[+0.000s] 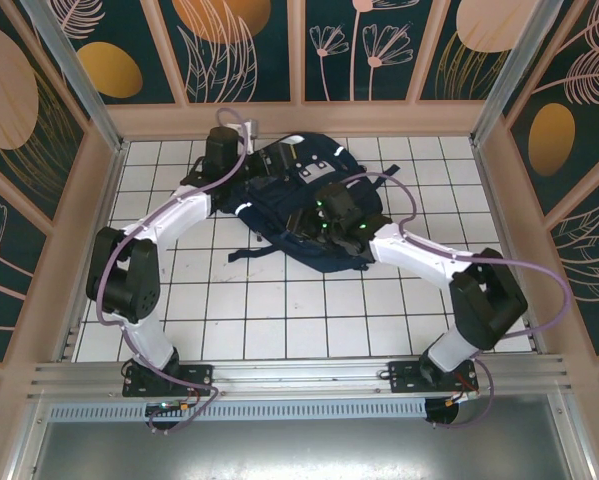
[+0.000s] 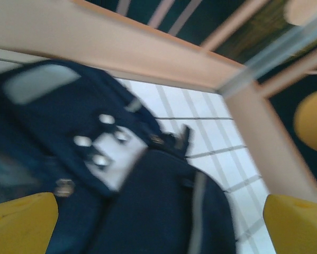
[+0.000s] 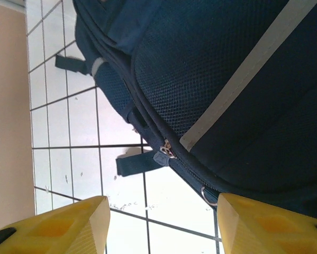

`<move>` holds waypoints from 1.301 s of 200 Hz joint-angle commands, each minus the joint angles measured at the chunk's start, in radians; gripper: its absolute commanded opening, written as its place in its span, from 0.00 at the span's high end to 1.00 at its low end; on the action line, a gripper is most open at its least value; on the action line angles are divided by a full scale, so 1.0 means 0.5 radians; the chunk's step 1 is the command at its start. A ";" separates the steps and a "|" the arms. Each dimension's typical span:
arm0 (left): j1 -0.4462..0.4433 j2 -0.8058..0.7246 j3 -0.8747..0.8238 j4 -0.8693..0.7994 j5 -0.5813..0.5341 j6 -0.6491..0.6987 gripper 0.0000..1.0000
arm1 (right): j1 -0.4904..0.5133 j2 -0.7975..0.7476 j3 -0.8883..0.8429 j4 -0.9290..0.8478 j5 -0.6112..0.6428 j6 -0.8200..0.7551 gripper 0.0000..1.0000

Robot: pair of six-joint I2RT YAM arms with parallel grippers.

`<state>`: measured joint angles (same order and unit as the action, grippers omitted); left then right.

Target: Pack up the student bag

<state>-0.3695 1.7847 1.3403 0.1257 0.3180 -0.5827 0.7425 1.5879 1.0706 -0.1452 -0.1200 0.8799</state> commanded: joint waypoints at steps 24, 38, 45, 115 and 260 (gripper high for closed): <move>0.112 0.236 -0.125 0.048 -0.072 0.191 0.01 | -0.003 0.164 0.010 0.082 0.260 0.196 0.42; 0.114 0.336 -0.134 0.096 0.042 0.153 0.01 | -0.052 0.126 -0.084 0.130 0.346 0.240 0.42; 0.115 0.368 -0.160 0.133 0.083 0.126 0.01 | -0.075 0.098 -0.132 0.164 0.372 0.249 0.42; 0.089 0.334 -0.830 0.760 0.363 -0.299 0.01 | -0.422 0.071 -0.215 0.096 0.426 -0.075 0.40; -0.261 0.035 -1.129 0.982 0.162 -0.750 0.01 | -0.134 -0.330 -0.386 -0.413 0.572 0.066 0.46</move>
<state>-0.5060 1.7622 0.7650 0.6601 0.4084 -0.9298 0.6807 1.4040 0.9054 -0.3504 0.1310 0.8783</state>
